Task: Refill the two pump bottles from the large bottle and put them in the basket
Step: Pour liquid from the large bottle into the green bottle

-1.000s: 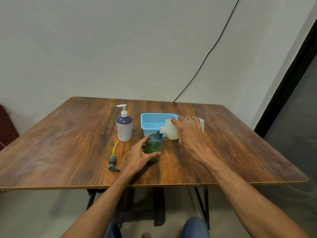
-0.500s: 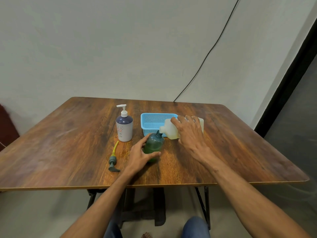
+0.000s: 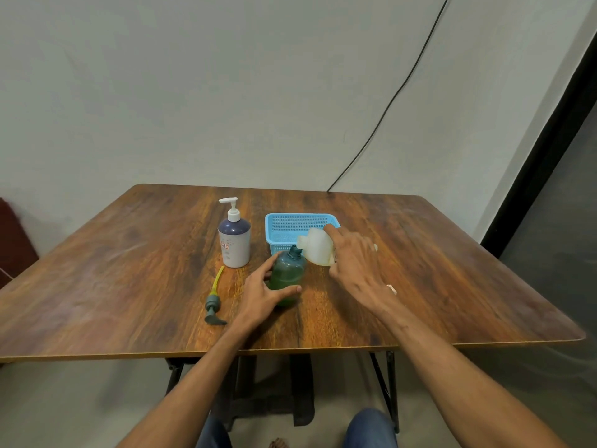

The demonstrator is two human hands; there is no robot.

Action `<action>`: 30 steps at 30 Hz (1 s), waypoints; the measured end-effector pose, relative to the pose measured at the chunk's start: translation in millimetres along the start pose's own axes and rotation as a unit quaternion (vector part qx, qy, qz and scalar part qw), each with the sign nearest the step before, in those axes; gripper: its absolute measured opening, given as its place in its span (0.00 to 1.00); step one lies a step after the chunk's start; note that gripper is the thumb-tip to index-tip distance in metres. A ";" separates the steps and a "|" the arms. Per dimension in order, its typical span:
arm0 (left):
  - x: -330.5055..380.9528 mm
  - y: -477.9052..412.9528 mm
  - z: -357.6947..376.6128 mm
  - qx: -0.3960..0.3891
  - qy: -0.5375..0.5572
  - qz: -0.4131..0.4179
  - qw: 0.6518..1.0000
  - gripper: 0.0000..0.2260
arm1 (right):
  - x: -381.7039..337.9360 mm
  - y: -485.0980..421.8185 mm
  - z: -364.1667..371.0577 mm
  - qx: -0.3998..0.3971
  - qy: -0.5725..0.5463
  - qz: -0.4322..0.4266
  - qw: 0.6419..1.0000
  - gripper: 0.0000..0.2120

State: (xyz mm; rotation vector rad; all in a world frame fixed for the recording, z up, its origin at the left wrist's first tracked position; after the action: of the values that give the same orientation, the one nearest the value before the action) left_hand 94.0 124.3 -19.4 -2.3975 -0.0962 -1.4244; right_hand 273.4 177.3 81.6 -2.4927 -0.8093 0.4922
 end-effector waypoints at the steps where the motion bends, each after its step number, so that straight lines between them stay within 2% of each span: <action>1: -1.0 0.1 -0.2 0.001 0.005 -0.002 1.000 0.41 | 1.8 1.1 1.4 0.002 -0.016 0.013 1.000 0.32; 5: -1.7 1.5 -2.0 0.010 0.014 -0.006 1.000 0.41 | 12.5 5.0 9.6 0.013 -0.136 0.089 0.987 0.33; 7: -1.5 2.5 -2.6 0.017 0.021 -0.008 1.000 0.40 | 19.2 9.1 14.2 0.013 -0.210 0.124 0.970 0.35; 13: -0.1 7.0 -4.1 0.045 0.019 -0.012 0.999 0.36 | 34.5 26.1 29.6 0.040 -0.338 0.217 0.915 0.36; 21: -1.2 7.4 -3.6 0.040 0.001 -0.014 0.999 0.37 | 43.6 43.6 38.0 0.090 -0.438 0.246 0.860 0.33; 30: -0.4 10.8 -4.3 0.025 0.008 -0.040 0.999 0.40 | 42.9 54.1 40.6 0.073 -0.468 0.246 0.846 0.38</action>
State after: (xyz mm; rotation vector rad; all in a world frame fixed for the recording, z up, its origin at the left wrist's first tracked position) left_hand 92.7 112.8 -20.7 -2.3654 -0.2246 -1.4595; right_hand 311.6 178.2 11.2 -2.2071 -0.3682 1.9600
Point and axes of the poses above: each hand's wrist, its own y-axis away from the middle knuckle, its own z-axis out of the palm, x = y × z, the point moved 6 cm from there along -y, towards the middle knuckle, and after that the axes turned 9 degrees about -y, right-handed, at the moved point
